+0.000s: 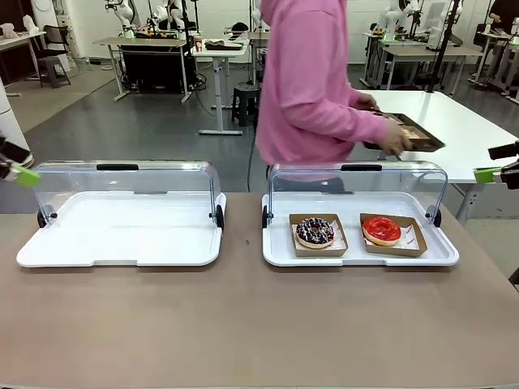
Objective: Provide the desired donut to the person.
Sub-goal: Place the picked Paper togo box onto the Handle tray extended by the person.
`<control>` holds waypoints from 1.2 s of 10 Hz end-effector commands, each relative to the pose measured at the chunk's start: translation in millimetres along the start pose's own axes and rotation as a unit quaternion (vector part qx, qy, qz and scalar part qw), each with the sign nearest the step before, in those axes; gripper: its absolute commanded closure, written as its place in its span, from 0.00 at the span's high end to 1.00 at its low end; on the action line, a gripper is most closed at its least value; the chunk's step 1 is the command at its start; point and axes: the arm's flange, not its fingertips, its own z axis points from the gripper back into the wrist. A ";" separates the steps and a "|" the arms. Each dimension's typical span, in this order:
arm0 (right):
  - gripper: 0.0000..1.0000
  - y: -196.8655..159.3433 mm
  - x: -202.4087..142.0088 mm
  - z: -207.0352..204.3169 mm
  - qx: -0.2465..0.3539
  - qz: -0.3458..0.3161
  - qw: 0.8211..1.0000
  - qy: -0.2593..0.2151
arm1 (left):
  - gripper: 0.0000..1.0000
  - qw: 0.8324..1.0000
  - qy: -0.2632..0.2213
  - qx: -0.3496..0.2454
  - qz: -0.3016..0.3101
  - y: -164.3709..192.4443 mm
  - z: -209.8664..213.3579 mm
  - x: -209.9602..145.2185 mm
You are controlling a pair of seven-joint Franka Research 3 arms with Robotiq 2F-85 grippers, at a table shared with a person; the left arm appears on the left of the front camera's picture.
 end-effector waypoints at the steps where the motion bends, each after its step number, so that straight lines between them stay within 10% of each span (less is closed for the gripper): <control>1: 1.00 -2.1 -0.9 -4.0 0.005 0.001 1.000 -0.014 | 1.00 1.000 0.000 -0.002 0.003 11.7 -5.0 -24.4; 12: 1.00 -2.1 -0.9 -4.0 0.005 0.001 1.000 -0.014 | 1.00 0.992 -0.072 0.095 0.041 31.2 -10.9 -46.8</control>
